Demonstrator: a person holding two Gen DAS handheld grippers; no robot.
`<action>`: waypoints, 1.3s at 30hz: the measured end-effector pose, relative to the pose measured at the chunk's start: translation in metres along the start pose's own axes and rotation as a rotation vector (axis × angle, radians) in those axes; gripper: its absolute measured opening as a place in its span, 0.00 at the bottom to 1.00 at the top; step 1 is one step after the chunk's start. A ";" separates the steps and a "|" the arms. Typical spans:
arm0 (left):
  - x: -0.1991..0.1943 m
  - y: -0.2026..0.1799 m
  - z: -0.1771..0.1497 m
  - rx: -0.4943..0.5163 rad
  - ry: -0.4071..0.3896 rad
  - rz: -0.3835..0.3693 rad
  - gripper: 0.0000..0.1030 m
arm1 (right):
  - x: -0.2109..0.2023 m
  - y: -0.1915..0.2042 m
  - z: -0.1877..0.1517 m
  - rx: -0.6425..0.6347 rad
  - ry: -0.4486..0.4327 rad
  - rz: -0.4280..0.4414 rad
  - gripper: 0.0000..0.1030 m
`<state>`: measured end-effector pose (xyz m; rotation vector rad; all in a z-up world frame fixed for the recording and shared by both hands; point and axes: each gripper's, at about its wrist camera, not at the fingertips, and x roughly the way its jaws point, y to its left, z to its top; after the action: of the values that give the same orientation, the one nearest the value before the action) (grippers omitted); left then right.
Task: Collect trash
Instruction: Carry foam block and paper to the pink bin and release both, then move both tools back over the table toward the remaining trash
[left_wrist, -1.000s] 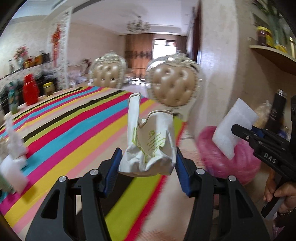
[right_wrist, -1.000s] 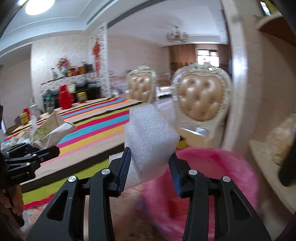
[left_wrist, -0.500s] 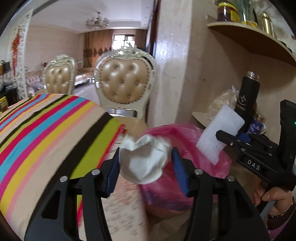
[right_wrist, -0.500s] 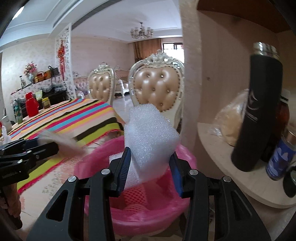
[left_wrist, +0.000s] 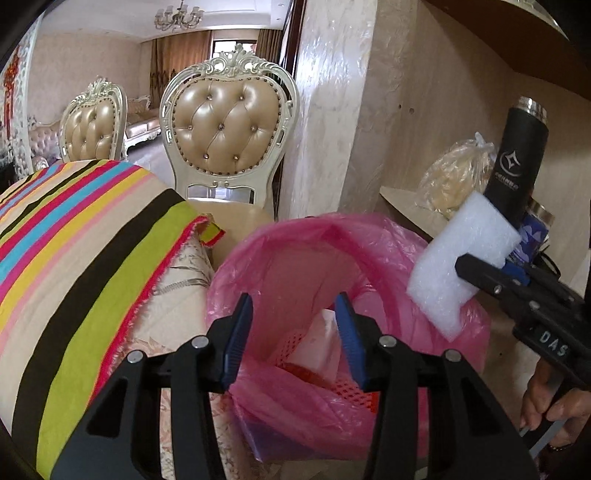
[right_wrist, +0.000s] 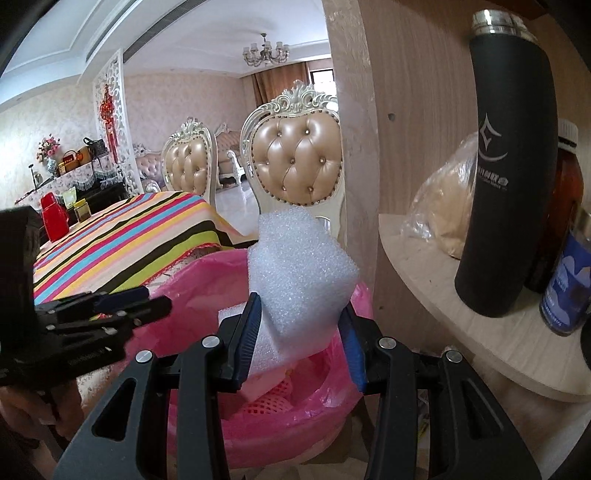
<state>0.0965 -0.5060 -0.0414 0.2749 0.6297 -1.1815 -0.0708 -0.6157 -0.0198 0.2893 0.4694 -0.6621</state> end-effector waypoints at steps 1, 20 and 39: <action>-0.005 0.001 0.001 0.003 -0.013 0.010 0.44 | 0.001 0.000 0.001 -0.001 0.005 0.006 0.41; -0.131 0.075 -0.021 -0.110 -0.127 0.317 0.95 | -0.023 0.058 0.012 -0.066 -0.047 0.068 0.76; -0.325 0.222 -0.143 -0.327 -0.102 0.795 0.95 | -0.029 0.312 -0.021 -0.336 0.078 0.495 0.79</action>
<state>0.1797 -0.0984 0.0095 0.1577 0.5362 -0.3190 0.1046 -0.3568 0.0108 0.1036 0.5492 -0.0845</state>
